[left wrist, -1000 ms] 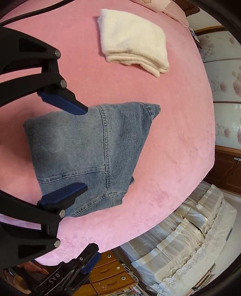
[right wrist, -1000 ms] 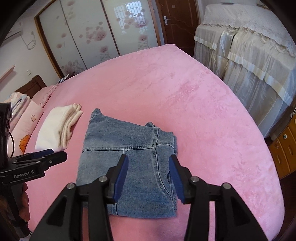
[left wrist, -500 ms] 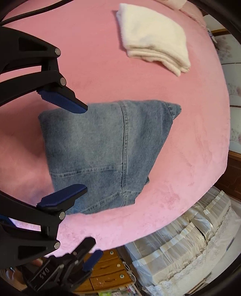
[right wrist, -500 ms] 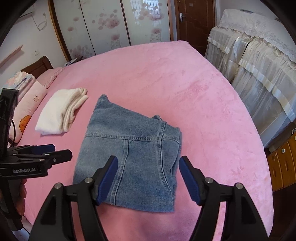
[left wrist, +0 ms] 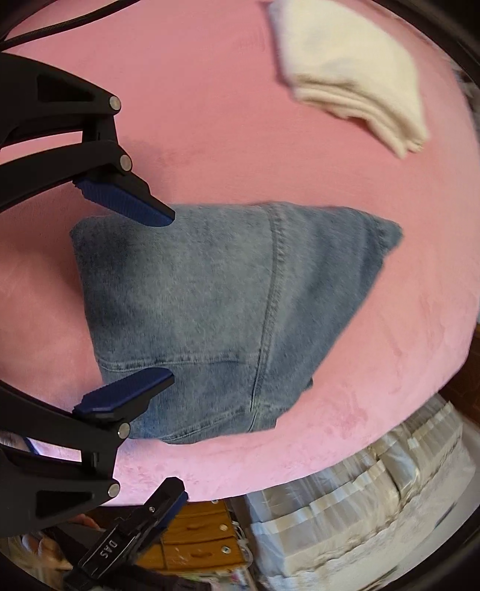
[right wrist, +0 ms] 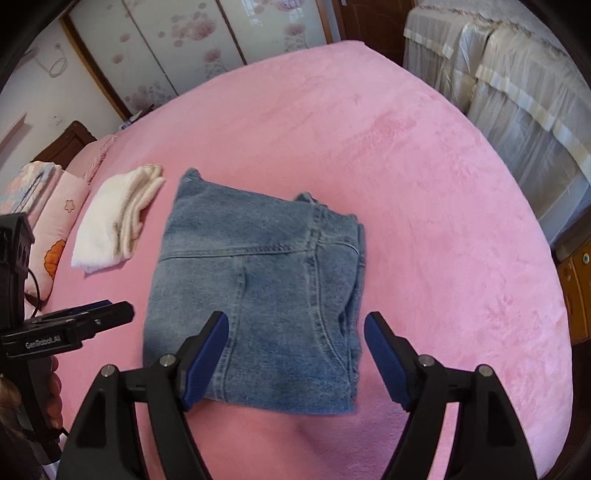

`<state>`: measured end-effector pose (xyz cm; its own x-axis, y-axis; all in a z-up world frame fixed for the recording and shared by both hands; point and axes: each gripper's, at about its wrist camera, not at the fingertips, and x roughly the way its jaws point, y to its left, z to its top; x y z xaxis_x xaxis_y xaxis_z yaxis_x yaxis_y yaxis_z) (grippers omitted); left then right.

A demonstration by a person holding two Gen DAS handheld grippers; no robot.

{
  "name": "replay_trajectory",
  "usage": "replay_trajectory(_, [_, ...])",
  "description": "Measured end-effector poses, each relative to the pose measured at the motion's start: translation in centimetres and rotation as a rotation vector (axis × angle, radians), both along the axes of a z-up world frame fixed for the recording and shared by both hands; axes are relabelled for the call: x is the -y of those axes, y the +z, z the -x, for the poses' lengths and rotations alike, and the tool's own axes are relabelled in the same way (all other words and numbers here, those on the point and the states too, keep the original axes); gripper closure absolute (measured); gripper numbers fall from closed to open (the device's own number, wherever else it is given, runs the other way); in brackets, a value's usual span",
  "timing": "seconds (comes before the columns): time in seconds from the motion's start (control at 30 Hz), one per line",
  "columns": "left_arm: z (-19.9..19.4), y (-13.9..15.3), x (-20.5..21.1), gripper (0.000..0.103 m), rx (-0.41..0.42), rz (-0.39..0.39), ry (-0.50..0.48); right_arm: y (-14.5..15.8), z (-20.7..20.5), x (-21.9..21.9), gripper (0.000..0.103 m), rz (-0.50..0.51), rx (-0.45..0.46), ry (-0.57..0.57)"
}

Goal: Fold large clothes

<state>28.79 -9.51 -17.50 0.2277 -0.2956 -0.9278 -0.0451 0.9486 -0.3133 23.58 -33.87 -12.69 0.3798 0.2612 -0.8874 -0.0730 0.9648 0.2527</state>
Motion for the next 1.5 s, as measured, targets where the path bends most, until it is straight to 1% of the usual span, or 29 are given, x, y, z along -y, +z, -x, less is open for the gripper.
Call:
replay_trajectory(0.07, [-0.2,-1.4,-1.2,0.026,-0.048,0.066,0.028,-1.3,-0.5,0.8,0.027,-0.014,-0.043,-0.01])
replay_trajectory(0.1, [-0.3,-1.8,-1.6,0.026,-0.058,0.084,0.037,-1.8,-0.7,0.9,0.027,-0.021,-0.06,-0.007])
replay_trajectory(0.13, [-0.4,-2.1,-1.8,0.025,-0.064,0.099,0.037,-2.6,-0.9,1.4,0.027,-0.034,-0.087,-0.008])
replay_trajectory(0.2, [-0.8,-3.0,-2.5,0.025,-0.095,0.116,0.057,-3.4,-1.1,1.9,0.027,-0.061,-0.113,-0.008])
replay_trajectory(0.27, [-1.2,-3.9,-3.1,0.025,-0.105,0.146,0.063,-4.6,-1.5,2.4,0.026,-0.106,-0.15,0.0])
replay_trajectory(0.4, [-2.6,-6.5,-3.9,0.025,-0.142,0.207,0.058,-6.9,-2.4,3.2,0.026,-0.192,-0.21,0.012])
replay_trajectory(0.5, [-3.4,-7.9,-4.1,0.021,-0.135,0.219,0.046,-9.0,-3.5,3.8,0.026,-0.243,-0.251,0.013])
replay_trajectory(0.57, [-3.8,-8.7,-4.2,0.02,-0.136,0.224,0.038,-10.3,-4.3,4.2,0.026,-0.267,-0.27,0.016])
replay_trajectory(0.63, [-4.2,-9.4,-4.2,0.02,-0.129,0.224,0.028,-11.7,-5.2,4.5,0.026,-0.316,-0.291,0.035])
replay_trajectory(0.73, [-4.8,-10.3,-4.0,0.02,-0.142,0.222,-0.002,-13.8,-6.3,5.0,0.026,-0.383,-0.329,0.049])
replay_trajectory(0.83, [-5.1,-11.3,-3.5,0.018,-0.152,0.214,-0.022,-15.0,-7.0,5.3,0.026,-0.465,-0.341,0.071])
replay_trajectory(0.97, [-5.5,-12.8,-3.3,0.016,-0.166,0.263,-0.037,-15.5,-7.7,4.8,0.026,-0.54,-0.322,0.126])
replay_trajectory(1.07, [-5.7,-13.7,-2.9,0.015,-0.164,0.291,-0.048,-15.8,-8.3,3.4,0.025,-0.559,-0.318,0.196])
replay_trajectory(1.17, [-6.2,-14.3,-2.7,0.013,-0.159,0.322,-0.056,-15.7,-8.9,1.5,0.025,-0.537,-0.31,0.269])
replay_trajectory(1.23, [-6.4,-14.6,-2.5,0.012,-0.156,0.335,-0.062,-15.9,-9.3,0.6,0.025,-0.542,-0.303,0.297])
replay_trajectory(1.3, [-6.7,-14.8,-2.0,0.01,-0.151,0.34,-0.075,-16.2,-9.8,0.1,0.028,-0.58,-0.294,0.311])
replay_trajectory(1.33, [-6.7,-14.8,-1.9,0.009,-0.151,0.34,-0.078,-16.4,-10.1,0.3,0.032,-0.59,-0.292,0.31])
replay_trajectory(1.37, [-6.9,-14.9,-1.7,0.008,-0.152,0.338,-0.078,-16.7,-10.3,0.2,0.04,-0.6,-0.292,0.306])
replay_trajectory(1.4, [-7.0,-15.1,-1.5,0.008,-0.16,0.332,-0.074,-16.9,-10.5,0.2,0.043,-0.612,-0.293,0.303])
replay_trajectory(1.47, [-7.2,-15.1,-1.2,0.008,-0.173,0.322,-0.064,-17.1,-10.5,0.2,0.054,-0.625,-0.289,0.3])
replay_trajectory(1.5, [-7.3,-15.1,-0.9,0.008,-0.177,0.314,-0.058,-17.0,-10.5,0.1,0.057,-0.626,-0.285,0.302])
